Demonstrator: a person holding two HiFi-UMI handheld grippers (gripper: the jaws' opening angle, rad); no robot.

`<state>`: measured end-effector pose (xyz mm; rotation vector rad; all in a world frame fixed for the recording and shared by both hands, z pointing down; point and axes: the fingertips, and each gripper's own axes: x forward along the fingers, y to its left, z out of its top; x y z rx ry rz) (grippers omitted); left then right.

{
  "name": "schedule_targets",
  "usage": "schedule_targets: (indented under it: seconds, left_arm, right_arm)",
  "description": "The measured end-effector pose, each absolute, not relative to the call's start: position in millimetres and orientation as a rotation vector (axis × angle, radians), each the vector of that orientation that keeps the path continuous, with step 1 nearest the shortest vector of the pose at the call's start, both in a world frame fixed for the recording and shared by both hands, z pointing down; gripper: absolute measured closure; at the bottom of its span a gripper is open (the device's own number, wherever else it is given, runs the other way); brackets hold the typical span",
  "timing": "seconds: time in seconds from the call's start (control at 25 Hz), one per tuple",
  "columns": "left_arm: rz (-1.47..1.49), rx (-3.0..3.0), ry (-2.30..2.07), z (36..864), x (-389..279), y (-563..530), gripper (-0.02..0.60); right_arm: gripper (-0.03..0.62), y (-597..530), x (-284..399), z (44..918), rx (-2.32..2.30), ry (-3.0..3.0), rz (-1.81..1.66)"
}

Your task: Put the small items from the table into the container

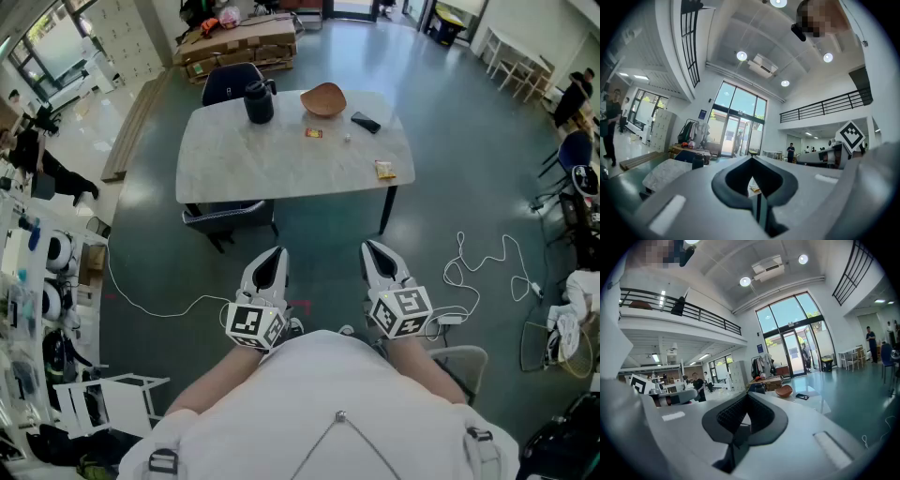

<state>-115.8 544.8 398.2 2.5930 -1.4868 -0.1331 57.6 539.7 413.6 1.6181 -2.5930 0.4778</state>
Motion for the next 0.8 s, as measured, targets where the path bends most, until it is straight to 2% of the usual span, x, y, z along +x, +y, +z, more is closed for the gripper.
schedule_targets:
  seconds: [0.32, 0.8]
  left_arm:
    - [-0.277, 2.699, -1.387, 376, -111, 551, 0.578]
    - [-0.177, 2.791, -1.308, 376, -113, 538, 0.578]
  right_arm:
    - [0.568, 535, 47, 408, 1.622, -2.633, 0.44]
    - [0.566, 522, 35, 408, 1.655, -2.605, 0.413]
